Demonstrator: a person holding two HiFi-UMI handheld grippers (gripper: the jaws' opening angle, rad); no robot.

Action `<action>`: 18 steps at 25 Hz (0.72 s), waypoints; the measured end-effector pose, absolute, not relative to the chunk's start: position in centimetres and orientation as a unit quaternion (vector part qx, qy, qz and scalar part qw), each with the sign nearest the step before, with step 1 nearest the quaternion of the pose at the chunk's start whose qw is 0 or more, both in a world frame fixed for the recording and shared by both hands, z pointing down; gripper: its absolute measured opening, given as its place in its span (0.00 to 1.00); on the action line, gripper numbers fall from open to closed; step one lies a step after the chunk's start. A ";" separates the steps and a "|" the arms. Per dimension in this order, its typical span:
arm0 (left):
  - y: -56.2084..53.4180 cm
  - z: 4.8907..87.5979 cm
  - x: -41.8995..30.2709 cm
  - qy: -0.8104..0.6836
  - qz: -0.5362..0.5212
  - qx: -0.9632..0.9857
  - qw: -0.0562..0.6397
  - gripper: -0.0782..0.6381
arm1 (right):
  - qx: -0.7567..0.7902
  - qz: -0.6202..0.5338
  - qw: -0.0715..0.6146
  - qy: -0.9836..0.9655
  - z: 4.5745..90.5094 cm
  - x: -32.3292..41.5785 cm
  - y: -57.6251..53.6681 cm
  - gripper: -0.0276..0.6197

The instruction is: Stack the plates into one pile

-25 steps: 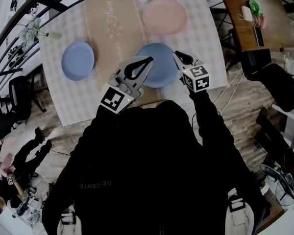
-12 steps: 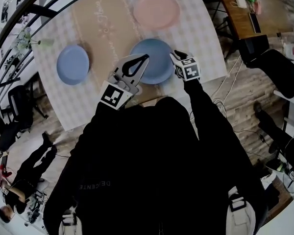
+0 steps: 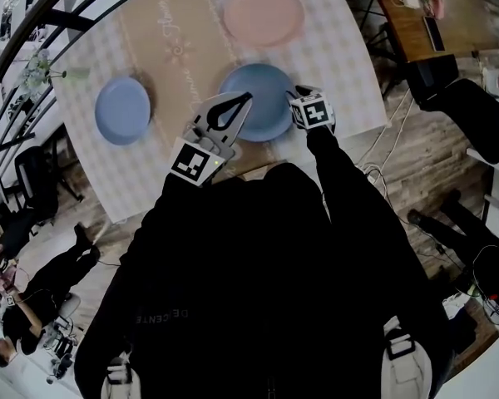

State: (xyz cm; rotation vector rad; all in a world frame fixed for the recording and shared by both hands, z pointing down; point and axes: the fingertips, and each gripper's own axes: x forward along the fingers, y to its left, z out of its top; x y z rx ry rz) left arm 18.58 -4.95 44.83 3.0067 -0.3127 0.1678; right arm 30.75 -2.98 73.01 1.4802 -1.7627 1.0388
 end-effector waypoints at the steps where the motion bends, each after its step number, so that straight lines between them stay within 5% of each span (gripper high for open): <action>1: -4.9 44.8 18.6 -0.104 0.056 0.991 0.057 0.14 | 0.557 0.395 0.306 -0.663 73.3 30.8 -2.9 0.26; 8: -4.6 44.8 18.2 -0.114 0.061 0.990 0.059 0.14 | 0.549 0.403 0.327 -0.655 74.9 31.1 -2.4 0.25; 12: -4.7 44.7 17.4 -0.125 0.059 0.989 0.060 0.14 | 0.554 0.409 0.339 -0.642 75.3 31.8 -2.6 0.14; 18: -5.0 44.2 16.3 -0.137 0.055 0.987 0.056 0.14 | 0.548 0.438 0.295 -0.648 74.2 31.4 -2.9 0.09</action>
